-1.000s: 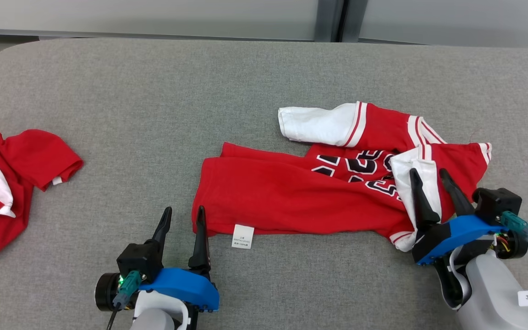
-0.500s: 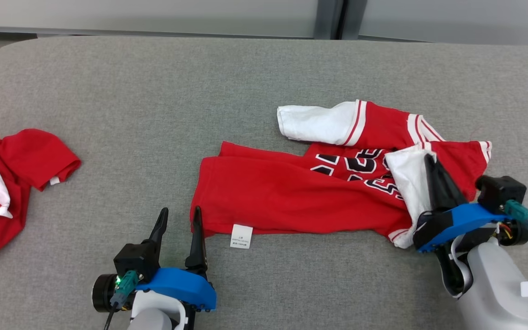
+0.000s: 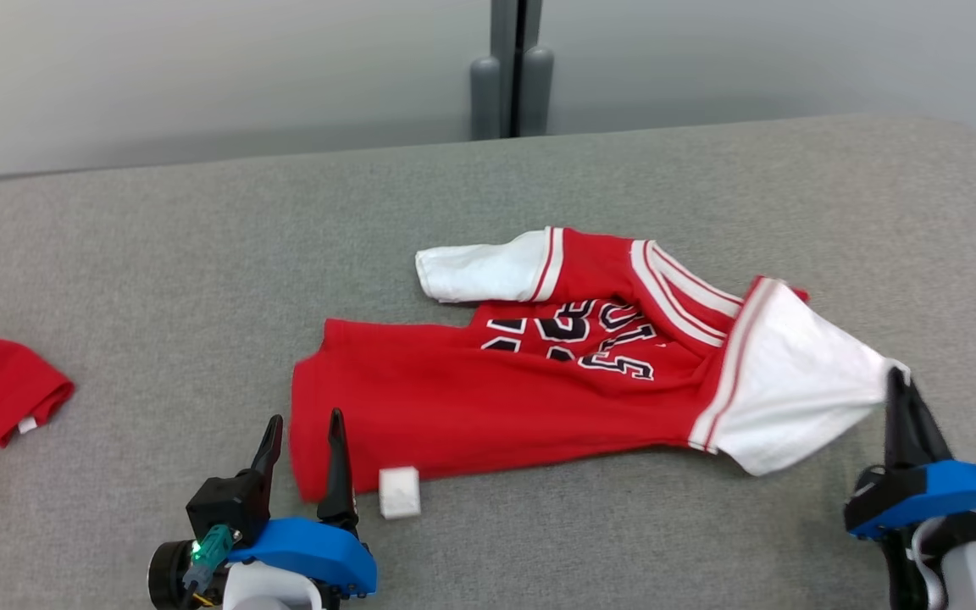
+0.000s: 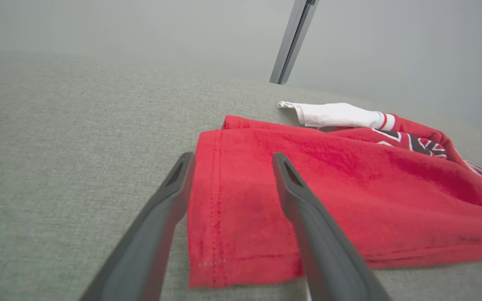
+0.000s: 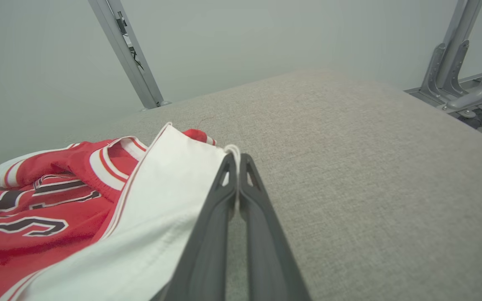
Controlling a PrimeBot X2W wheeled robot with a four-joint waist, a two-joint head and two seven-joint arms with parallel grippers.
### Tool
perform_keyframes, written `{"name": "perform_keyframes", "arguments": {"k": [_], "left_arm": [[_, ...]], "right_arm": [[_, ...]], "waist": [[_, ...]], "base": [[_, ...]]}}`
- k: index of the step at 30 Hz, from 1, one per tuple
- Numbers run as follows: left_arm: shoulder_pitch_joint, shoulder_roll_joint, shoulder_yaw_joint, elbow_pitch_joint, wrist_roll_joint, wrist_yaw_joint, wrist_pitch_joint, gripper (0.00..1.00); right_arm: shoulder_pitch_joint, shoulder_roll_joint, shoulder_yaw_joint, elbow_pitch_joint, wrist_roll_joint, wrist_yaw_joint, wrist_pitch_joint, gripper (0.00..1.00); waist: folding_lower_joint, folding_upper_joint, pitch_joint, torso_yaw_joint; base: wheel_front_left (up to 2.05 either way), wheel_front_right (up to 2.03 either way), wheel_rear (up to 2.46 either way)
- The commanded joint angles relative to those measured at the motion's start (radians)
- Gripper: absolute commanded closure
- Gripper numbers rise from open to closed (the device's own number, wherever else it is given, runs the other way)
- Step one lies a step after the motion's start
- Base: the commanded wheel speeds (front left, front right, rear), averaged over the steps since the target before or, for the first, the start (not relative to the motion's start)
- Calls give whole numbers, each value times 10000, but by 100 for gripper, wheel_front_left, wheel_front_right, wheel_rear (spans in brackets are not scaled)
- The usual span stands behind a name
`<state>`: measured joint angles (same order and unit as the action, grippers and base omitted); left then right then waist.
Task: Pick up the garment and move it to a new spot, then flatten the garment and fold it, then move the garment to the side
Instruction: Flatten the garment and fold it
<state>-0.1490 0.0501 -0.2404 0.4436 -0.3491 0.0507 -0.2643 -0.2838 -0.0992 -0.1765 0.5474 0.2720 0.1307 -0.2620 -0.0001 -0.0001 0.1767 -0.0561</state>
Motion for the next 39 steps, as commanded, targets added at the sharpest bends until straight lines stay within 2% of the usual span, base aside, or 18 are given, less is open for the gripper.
{"name": "perform_keyframes", "arguments": {"k": [1, 3, 5, 9, 13, 24, 39], "left_arm": [[44, 5, 71, 24, 103, 36, 0, 0], [139, 15, 254, 19, 202, 163, 0, 0], [207, 11, 426, -13, 355, 282, 0, 0], [331, 2, 849, -63, 756, 444, 0, 0], [448, 3, 1067, -37, 986, 411, 0, 0], [967, 5, 1251, 284, 1372, 105, 0, 0], [1309, 3, 690, 641, 1093, -269, 0, 0]], "right_arm": [[180, 36, -403, -113, -441, 3, -47, 0], [352, 182, -557, -363, -894, 3, -47, 0], [494, 156, -298, -866, -1746, 3, -47, 0], [527, 321, 181, -1482, -2592, 1, -41, 0], [448, 405, 541, -1600, -2748, 1, -40, 0], [939, 476, 1224, -935, -2821, 1, -41, 0], [1339, 470, 1169, -383, -2436, 1, -41, 0]], "waist": [[1, 1, -299, -275], [1, 1, -382, -294], [1, 1, -441, -283], [1, 1, -610, -157], [1, 1, -735, 17], [1, 1, -1377, 352], [1, 1, -1525, 205]], "base": [[0, 0, 0], [0, 0, 0], [0, 0, 0], [0, 0, 0], [0, 0, 0], [0, 0, 0], [0, 0, 0]]}}
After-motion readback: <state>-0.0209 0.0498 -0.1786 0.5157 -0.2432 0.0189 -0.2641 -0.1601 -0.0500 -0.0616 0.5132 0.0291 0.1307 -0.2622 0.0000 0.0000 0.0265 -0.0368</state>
